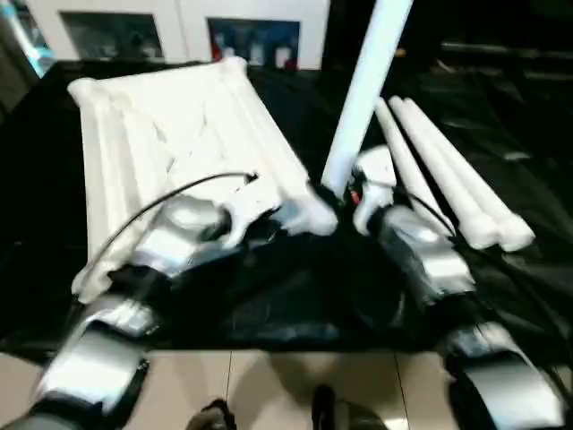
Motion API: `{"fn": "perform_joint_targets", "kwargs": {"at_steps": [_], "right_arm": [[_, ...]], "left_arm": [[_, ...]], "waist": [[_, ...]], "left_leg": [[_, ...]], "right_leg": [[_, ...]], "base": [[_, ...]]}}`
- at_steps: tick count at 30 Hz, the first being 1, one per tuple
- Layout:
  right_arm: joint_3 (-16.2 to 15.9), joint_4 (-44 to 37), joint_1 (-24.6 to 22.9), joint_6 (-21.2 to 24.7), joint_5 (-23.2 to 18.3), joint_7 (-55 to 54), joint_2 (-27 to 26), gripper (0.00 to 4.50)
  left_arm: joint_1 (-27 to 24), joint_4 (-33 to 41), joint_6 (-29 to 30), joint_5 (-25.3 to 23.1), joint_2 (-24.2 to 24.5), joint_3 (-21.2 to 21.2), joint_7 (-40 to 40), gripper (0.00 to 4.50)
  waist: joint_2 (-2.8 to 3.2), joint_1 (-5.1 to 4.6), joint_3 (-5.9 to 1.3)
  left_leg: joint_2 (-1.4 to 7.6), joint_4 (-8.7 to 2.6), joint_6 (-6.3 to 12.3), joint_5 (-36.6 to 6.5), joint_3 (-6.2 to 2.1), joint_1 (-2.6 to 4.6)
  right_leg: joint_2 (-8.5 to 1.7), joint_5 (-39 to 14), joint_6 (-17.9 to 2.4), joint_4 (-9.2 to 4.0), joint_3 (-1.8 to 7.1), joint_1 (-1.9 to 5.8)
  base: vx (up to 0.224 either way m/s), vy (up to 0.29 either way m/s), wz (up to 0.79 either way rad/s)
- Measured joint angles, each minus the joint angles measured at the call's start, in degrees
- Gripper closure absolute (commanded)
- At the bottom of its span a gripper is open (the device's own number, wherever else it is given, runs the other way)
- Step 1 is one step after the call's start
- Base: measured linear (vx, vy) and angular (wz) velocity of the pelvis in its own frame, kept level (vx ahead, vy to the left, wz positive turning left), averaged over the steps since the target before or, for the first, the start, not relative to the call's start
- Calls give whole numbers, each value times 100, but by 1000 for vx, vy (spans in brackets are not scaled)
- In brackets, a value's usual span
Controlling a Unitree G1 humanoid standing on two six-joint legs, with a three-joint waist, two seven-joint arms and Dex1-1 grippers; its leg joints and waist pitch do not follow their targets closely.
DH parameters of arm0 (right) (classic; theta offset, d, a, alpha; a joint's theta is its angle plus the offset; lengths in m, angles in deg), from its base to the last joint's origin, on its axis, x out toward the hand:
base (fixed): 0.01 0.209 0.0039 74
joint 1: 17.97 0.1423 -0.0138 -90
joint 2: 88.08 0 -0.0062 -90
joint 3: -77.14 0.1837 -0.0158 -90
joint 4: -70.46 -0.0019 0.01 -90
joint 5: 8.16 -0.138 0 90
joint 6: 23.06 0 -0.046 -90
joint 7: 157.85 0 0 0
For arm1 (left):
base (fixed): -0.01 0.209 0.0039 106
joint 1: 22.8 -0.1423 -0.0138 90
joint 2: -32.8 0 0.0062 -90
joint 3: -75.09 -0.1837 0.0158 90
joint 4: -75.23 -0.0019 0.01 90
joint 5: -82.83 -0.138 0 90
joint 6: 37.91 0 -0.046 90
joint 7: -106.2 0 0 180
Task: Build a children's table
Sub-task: Rotate leg to tighten
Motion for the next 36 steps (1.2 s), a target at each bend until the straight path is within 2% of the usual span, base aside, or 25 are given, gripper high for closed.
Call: {"fn": "perform_joint_targets", "kwargs": {"at_steps": [1,2,3,4,5,8,13,17,27,36], "right_arm": [[7,91,78,2,25,-149,-49,259],[20,190,136,11,53,-309,-87,259],[87,242,179,12,96,-435,-91,259],[114,305,222,12,125,-539,-100,259],[124,408,276,23,148,-661,-139,259],[166,677,446,37,243,-924,-271,259],[169,821,567,37,307,-969,-299,259],[222,930,619,36,374,-966,-331,259],[314,959,648,36,421,-868,-357,259],[318,962,664,36,463,-727,-362,259]], "left_arm": [[15,-25,53,-15,-65,-4,-98,450],[82,-108,152,-23,-189,-22,-189,450],[159,-170,237,-58,-289,-29,-285,450],[176,-183,305,-83,-396,-32,-407,450],[186,-212,364,-142,-466,-67,-538,450],[233,-283,507,-247,-539,-95,-706,450],[284,-326,533,-303,-541,-97,-738,450],[291,-367,541,-301,-548,-86,-737,450],[272,-374,553,-154,-517,105,-626,450],[238,-324,549,-100,-436,113,-484,450]], "waist": [[72,101,-18],[186,136,-73],[250,128,-121],[213,97,-139],[159,60,-156],[156,-9,-159],[148,-27,-180],[124,-32,-197],[119,-31,-199],[121,-52,-198]], "left_leg": [[-70,179,91,-53,-282,-20],[-165,210,75,-50,-491,21],[-169,97,-88,-20,-494,23],[-136,23,-81,28,-421,38],[-101,-15,-71,39,-311,46],[-73,-24,-67,35,-239,79],[-96,-152,-65,35,-255,52],[-96,-146,-47,47,-206,20],[-93,-142,-47,47,-201,13],[-91,-142,-47,47,-199,16]], "right_leg": [[3,-1,-1,-41,-61,25],[33,2,-4,-111,-159,13],[56,58,-66,-173,-176,11],[78,177,-129,-248,-154,4],[111,369,-188,-302,-69,10],[112,354,-135,-333,-41,43],[113,331,-96,-514,-57,40],[100,343,-113,-516,-39,37],[99,343,-113,-516,-38,24],[100,343,-113,-516,-39,19]], "base": [[105,-121,-30],[79,7,-43],[0,0,0],[0,0,0],[-32,-27,32],[0,0,0],[0,0,0],[0,0,0],[0,0,0],[0,0,0]]}}
